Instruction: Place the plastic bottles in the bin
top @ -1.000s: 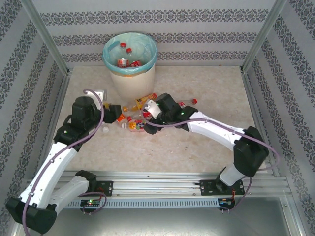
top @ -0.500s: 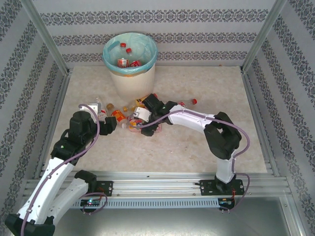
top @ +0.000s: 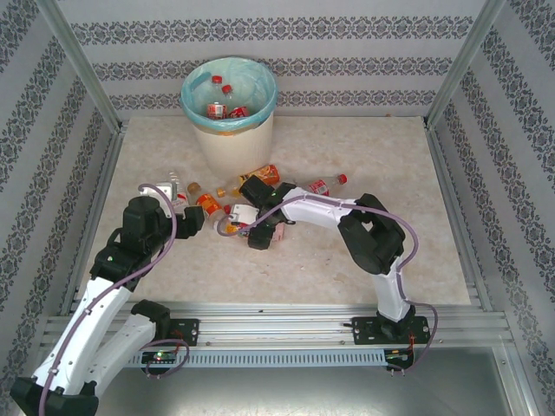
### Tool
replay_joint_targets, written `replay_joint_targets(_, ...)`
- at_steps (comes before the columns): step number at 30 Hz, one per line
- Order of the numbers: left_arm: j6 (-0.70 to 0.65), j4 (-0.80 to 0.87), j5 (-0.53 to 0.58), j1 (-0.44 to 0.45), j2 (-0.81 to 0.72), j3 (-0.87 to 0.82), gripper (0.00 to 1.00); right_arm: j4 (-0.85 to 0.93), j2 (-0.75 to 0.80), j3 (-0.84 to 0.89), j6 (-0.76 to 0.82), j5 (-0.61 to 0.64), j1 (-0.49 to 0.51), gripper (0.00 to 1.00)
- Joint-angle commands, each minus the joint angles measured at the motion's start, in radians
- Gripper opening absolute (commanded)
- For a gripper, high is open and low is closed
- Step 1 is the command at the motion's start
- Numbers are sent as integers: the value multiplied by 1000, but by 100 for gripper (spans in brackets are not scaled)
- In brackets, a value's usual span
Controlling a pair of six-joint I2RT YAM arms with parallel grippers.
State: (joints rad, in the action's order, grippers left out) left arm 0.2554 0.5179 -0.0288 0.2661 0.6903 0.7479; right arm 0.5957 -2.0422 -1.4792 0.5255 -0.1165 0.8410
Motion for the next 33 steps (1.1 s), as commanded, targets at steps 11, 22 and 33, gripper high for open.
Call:
replay_joint_targets(11,-18,-26,1,-14,-31,4,82,3,188,105,-34,29,33,51)
replay_joint_targets(22,38,-171,-282,-14,-103,41,84,-139,592,349,-217,-166,40,47)
replay_joint_targets(33,317,-650,-828,-12,-30,-17,81,-351,797,453,-421,-354,9,45)
